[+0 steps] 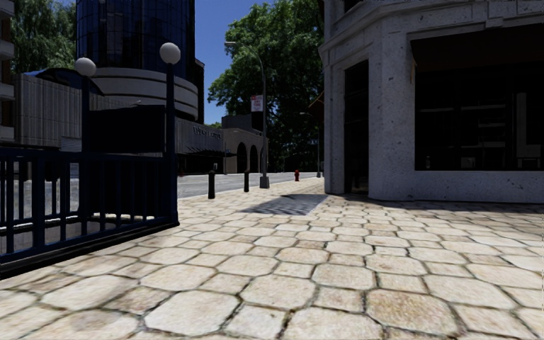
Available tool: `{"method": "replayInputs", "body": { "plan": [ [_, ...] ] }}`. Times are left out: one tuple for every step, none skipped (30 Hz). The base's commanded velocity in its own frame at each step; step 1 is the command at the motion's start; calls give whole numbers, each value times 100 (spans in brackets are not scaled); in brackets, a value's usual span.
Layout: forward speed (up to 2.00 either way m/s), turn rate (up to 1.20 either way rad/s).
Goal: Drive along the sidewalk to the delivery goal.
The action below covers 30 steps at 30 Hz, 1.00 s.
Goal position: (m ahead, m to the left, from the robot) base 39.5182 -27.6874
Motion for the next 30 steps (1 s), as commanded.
{"method": "replayInputs", "body": {
  "plan": [
    [200,0],
    [200,0],
    [200,0],
    [200,0],
    [200,0],
    [200,0],
    [200,0],
    [200,0],
    [200,0],
    [200,0],
    [200,0],
    [200,0],
    [200,0],
    [200,0],
    [200,0],
    [200,0],
    [200,0],
    [200,0],
    [200,0],
    [200,0],
    [200,0],
    [200,0],
    [200,0],
    [200,0],
    [200,0],
    [200,0],
    [200,0],
    [200,0],
    [200,0],
    [200,0]
  ]
}}
